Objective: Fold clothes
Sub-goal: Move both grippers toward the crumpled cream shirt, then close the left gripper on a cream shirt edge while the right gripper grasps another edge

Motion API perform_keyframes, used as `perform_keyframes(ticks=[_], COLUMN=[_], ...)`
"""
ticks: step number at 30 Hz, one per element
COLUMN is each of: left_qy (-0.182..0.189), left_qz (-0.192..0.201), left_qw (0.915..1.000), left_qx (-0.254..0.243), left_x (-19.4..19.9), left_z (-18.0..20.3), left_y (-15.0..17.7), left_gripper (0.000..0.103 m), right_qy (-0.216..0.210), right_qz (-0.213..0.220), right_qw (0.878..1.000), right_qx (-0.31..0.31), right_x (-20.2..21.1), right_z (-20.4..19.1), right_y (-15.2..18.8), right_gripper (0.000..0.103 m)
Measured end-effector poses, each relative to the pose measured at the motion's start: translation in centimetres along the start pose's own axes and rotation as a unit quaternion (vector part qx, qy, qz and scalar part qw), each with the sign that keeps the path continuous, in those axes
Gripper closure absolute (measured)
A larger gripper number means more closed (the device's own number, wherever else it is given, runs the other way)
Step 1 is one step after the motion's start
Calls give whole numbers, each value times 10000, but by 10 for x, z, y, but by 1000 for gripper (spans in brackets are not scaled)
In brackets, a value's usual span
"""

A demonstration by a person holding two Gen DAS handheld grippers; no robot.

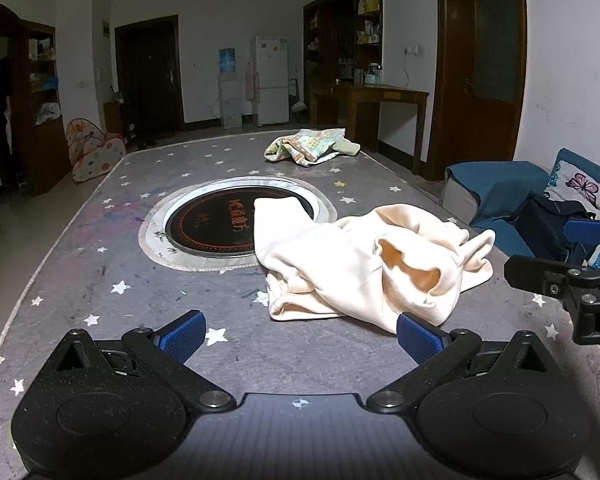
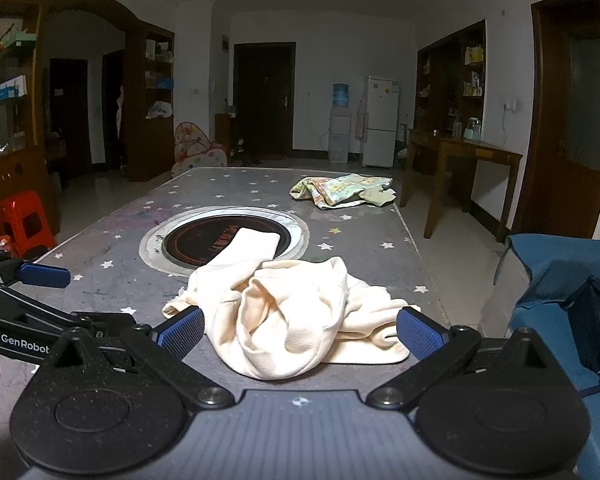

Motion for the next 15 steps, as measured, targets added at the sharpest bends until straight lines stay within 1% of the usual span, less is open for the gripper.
perform_keyframes(ticks=[2,6,15], left_qy=[15,-27,-68], left_qz=[-7,-55,-115], left_qw=[10000,9999,9999], left_qx=[25,-98,26], left_x=[-1,-6,-18], left_z=[-1,0,-4], left_y=[0,-1,-6], left_gripper=[0,0,0], right_qy=[6,21,-5], right_qz=[-36,-115,-277], right_qw=[10000,9999,9996], right_qx=[-10,-59,-16], right_x=[-2,-6,-18], right_z=[1,4,7], right_y=[0,1,4], right_gripper=[0,0,0])
Point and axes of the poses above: each gripper's, at about its wrist camera, not at the fingertips, and x roughly against the way its jaws point, z to its right, y to its underside, the point moved 8 cm from there along -x, roughly the way its jaws point, and after that the axes turned 4 degrees about x, right-handed, at the moved point
